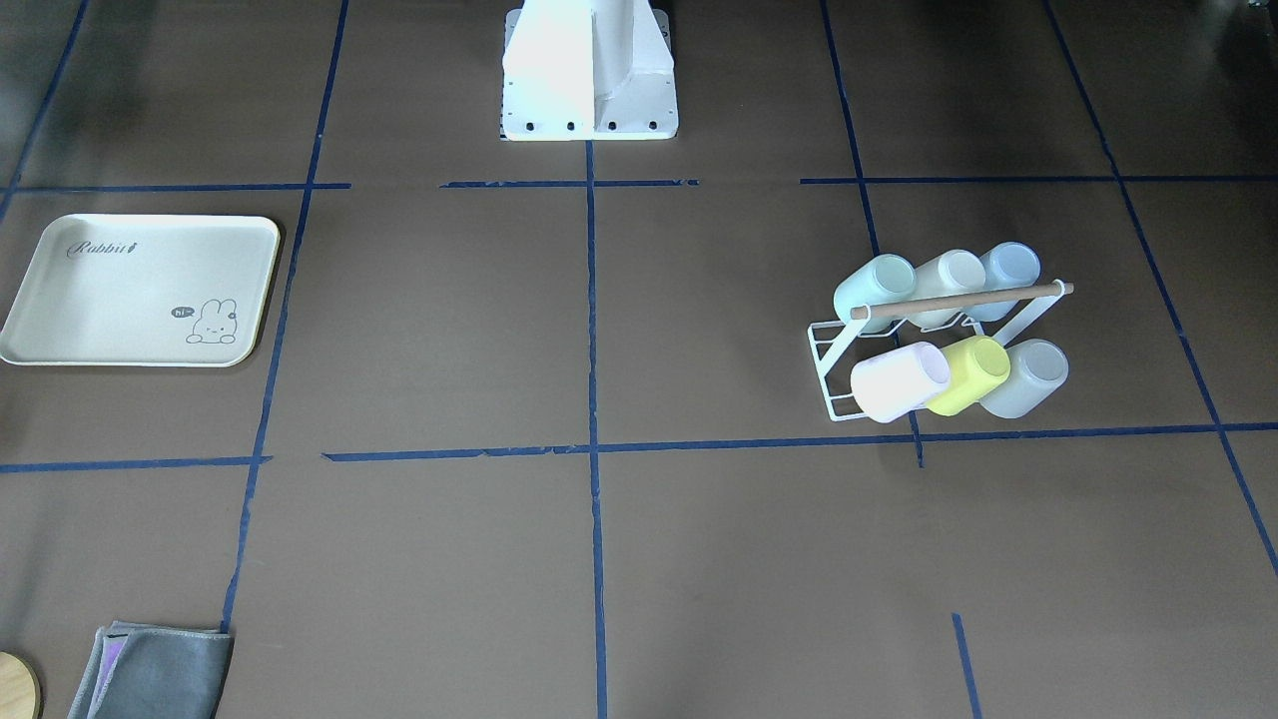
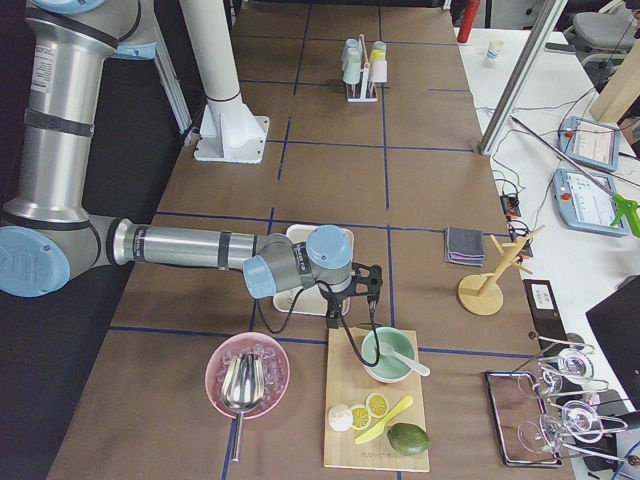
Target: Pick up and place green cup on tray
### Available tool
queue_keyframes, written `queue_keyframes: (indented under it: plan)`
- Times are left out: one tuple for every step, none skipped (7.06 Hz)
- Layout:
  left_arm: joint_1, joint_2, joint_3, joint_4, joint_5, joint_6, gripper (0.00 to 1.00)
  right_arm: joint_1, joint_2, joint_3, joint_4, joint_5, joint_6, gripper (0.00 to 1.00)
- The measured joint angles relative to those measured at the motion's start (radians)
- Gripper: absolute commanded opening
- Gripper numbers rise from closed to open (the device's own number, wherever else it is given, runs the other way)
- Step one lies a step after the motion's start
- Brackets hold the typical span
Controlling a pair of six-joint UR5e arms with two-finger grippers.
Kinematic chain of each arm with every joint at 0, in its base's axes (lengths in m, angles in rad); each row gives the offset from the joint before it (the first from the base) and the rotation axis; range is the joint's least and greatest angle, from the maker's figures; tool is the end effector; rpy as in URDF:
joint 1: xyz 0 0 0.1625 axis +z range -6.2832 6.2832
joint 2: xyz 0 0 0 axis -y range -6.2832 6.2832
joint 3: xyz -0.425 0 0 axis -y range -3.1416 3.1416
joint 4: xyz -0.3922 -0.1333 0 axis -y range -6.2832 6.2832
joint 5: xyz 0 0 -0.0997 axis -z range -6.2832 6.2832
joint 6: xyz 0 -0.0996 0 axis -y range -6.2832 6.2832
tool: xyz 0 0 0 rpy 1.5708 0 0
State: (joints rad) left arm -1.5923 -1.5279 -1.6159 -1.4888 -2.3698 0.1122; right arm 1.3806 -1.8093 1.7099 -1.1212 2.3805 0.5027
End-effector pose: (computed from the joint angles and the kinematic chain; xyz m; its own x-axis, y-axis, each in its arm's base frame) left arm -0.0720 -0.4664 0.6634 0.6941 0.0399 -0.7188 -0.0566 0.9984 0.0008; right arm -0.0169 -0.4113 0.6447 0.6379 0.1164 0.7613 -0.1481 0.9886 -0.0270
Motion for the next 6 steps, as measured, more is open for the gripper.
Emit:
queue_keyframes:
  plan:
    - [0.000,0.001,-0.001,0.000,0.000,0.000,1.00,-0.054,-0.027,-0.015,0.066,-0.015,0.053,1.00]
    - [0.000,0.002,-0.003,0.000,0.001,0.001,1.00,-0.105,-0.044,-0.039,0.107,-0.030,0.074,1.00]
    - [0.000,0.002,-0.004,0.000,0.001,0.001,1.00,-0.148,-0.050,-0.068,0.129,-0.046,0.079,1.00]
    - [-0.001,0.002,-0.005,-0.001,0.001,0.001,1.00,-0.176,-0.051,-0.092,0.149,-0.056,0.081,1.00]
    - [-0.001,0.002,-0.005,-0.001,0.001,0.001,1.00,-0.199,-0.050,-0.111,0.172,-0.060,0.083,1.00]
    - [-0.001,0.002,-0.005,-0.001,0.001,0.001,1.00,-0.218,-0.049,-0.123,0.185,-0.062,0.084,1.00]
